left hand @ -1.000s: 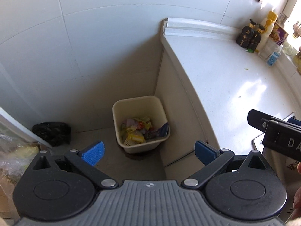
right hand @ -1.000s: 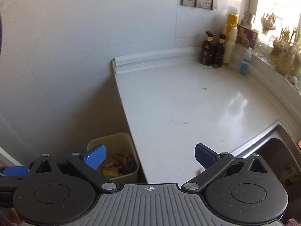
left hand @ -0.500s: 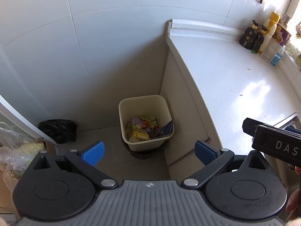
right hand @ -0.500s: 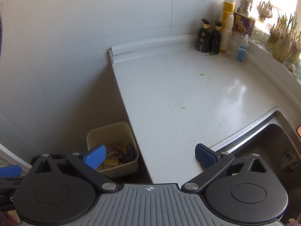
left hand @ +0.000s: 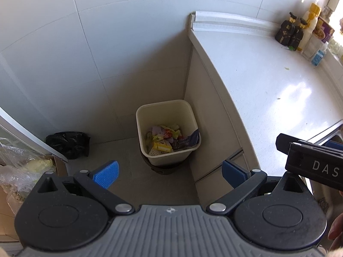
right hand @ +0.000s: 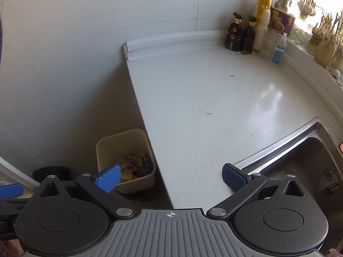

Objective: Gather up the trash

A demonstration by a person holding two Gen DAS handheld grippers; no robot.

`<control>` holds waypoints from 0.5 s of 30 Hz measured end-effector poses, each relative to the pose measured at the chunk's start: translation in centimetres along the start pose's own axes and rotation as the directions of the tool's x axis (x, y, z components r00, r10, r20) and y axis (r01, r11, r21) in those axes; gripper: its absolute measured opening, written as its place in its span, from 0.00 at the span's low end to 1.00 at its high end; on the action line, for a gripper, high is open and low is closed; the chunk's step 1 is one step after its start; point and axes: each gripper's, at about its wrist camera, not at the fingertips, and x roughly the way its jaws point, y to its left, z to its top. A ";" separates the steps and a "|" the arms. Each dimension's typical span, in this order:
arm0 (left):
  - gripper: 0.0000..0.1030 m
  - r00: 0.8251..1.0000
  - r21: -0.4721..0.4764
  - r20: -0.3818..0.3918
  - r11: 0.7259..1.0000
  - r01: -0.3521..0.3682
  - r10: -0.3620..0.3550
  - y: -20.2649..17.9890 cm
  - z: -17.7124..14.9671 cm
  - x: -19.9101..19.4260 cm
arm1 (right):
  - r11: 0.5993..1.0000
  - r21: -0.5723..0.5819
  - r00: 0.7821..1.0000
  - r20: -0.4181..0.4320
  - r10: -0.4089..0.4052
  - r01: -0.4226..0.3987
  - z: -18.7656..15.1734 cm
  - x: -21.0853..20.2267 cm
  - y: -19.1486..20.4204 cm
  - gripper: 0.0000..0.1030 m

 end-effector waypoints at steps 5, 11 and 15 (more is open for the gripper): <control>1.00 1.000 0.001 -0.015 1.000 -0.004 0.004 -0.1 0.1 0.4 | 1.000 0.004 1.000 -0.019 0.004 -0.004 0.0 0.5 -0.1 0.99; 1.00 1.000 -0.001 -0.028 1.000 -0.008 0.008 -0.3 0.3 0.8 | 1.000 -0.008 0.999 -0.036 0.002 -0.002 0.2 1.0 -0.2 0.99; 1.00 0.999 -0.011 -0.034 1.000 -0.011 0.011 -0.4 0.4 1.0 | 1.000 -0.016 0.999 -0.040 0.003 -0.003 0.2 1.0 0.1 0.99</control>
